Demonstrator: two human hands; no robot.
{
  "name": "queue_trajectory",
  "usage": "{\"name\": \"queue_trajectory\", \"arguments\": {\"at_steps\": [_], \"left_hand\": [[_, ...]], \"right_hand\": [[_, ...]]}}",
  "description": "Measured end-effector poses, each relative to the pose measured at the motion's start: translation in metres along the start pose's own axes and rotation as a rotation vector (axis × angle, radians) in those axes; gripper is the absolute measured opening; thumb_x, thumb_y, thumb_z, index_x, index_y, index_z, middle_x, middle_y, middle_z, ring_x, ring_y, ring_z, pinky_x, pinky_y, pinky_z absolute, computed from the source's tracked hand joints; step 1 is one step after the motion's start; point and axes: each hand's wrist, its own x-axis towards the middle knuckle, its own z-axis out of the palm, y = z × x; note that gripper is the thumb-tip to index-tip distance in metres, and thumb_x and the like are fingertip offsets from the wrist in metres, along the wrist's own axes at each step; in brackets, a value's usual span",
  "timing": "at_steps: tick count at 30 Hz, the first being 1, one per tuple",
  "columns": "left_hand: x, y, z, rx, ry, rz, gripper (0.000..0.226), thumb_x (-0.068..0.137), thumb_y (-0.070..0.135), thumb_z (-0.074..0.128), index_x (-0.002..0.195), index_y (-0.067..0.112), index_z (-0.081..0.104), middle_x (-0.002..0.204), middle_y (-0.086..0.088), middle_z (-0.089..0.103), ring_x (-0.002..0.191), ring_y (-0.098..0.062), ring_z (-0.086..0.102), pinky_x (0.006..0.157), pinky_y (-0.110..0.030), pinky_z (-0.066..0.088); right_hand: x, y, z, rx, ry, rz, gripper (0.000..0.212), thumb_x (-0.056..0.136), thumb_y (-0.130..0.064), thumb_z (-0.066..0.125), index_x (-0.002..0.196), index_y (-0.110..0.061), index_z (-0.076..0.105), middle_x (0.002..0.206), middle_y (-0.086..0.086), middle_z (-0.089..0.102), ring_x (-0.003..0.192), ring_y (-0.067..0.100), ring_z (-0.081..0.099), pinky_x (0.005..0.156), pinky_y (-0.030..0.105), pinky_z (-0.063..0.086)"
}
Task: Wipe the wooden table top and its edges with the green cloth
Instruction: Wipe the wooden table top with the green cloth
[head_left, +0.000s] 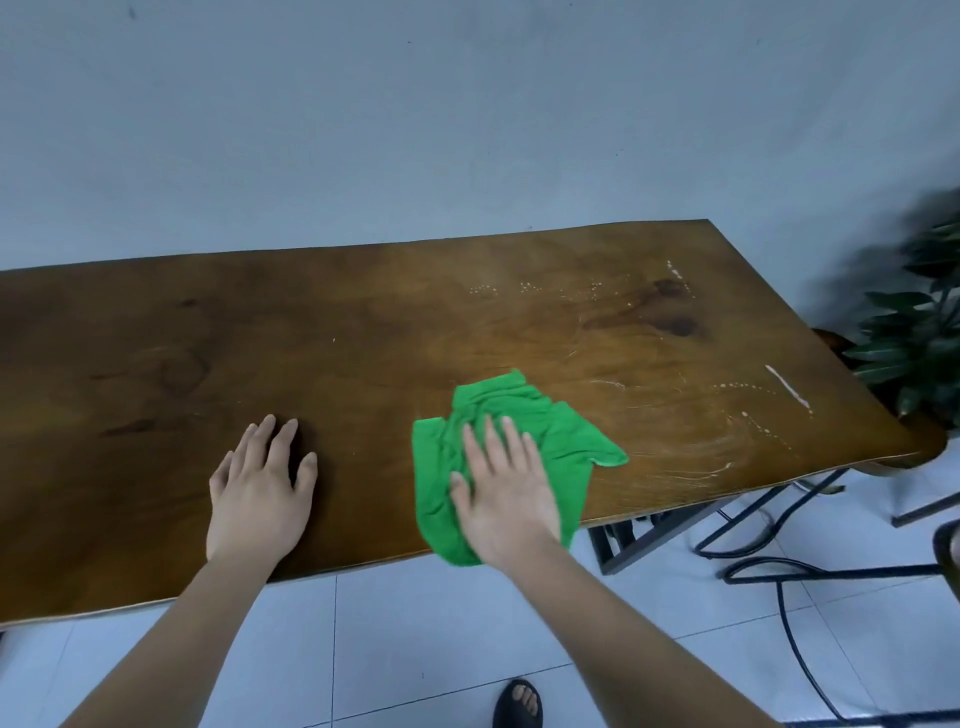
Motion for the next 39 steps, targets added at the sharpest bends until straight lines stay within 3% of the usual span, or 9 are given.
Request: {"name": "queue_trajectory", "arguments": {"at_steps": [6, 12, 19, 27, 33, 39], "left_hand": [[0.003, 0.006, 0.0, -0.029, 0.026, 0.026, 0.057, 0.113, 0.05, 0.043, 0.164, 0.025, 0.048, 0.175, -0.004, 0.04, 0.166, -0.026, 0.027, 0.131, -0.058, 0.024], [0.01, 0.045, -0.002, -0.081, 0.028, 0.044, 0.055, 0.113, 0.047, 0.05, 0.164, 0.026, 0.048, 0.175, -0.002, 0.041, 0.164, -0.028, 0.032, 0.128, -0.061, 0.029], [0.009, 0.126, 0.014, -0.105, -0.016, 0.073, 0.058, 0.113, 0.05, 0.048, 0.166, 0.028, 0.045, 0.176, 0.001, 0.037, 0.165, -0.026, 0.03, 0.129, -0.059, 0.028], [0.017, 0.236, 0.048, -0.069, -0.063, 0.109, 0.066, 0.11, 0.061, 0.041, 0.17, 0.032, 0.038, 0.18, 0.004, 0.03, 0.169, -0.021, 0.02, 0.133, -0.053, 0.018], [0.014, 0.275, 0.068, -0.05, -0.062, 0.141, 0.068, 0.11, 0.063, 0.034, 0.171, 0.031, 0.036, 0.18, 0.002, 0.03, 0.169, -0.021, 0.018, 0.134, -0.053, 0.019], [0.015, 0.272, 0.074, -0.022, -0.066, 0.121, 0.069, 0.111, 0.066, 0.031, 0.171, 0.033, 0.034, 0.18, 0.004, 0.029, 0.169, -0.021, 0.019, 0.135, -0.053, 0.016]], "right_hand": [[0.034, -0.043, -0.007, -0.02, -0.059, -0.301, 0.071, 0.113, -0.061, 0.007, 0.178, -0.033, 0.0, 0.187, -0.002, -0.004, 0.171, 0.024, -0.018, 0.138, 0.051, -0.009], [0.069, -0.011, -0.012, 0.019, -0.045, -0.359, 0.071, 0.111, -0.067, 0.009, 0.177, -0.04, 0.005, 0.187, -0.009, -0.004, 0.171, 0.015, -0.016, 0.138, 0.046, -0.008], [0.071, 0.112, -0.024, 0.063, 0.027, -0.209, 0.071, 0.111, -0.069, 0.003, 0.177, -0.043, 0.0, 0.186, -0.011, -0.005, 0.171, 0.013, -0.013, 0.139, 0.042, -0.008], [0.036, 0.307, -0.048, 0.032, 0.101, 0.008, 0.072, 0.11, -0.071, 0.0, 0.176, -0.045, -0.004, 0.186, -0.012, -0.002, 0.172, 0.012, -0.009, 0.14, 0.041, -0.002], [0.012, 0.456, -0.072, 0.016, 0.121, 0.23, 0.076, 0.107, -0.073, 0.0, 0.177, -0.044, 0.001, 0.187, -0.008, 0.005, 0.172, 0.015, -0.001, 0.139, 0.042, 0.0], [0.016, 0.498, -0.087, 0.02, 0.118, 0.416, 0.075, 0.111, -0.063, 0.006, 0.178, -0.032, 0.005, 0.187, 0.003, 0.009, 0.173, 0.022, 0.003, 0.14, 0.045, 0.002]]}}
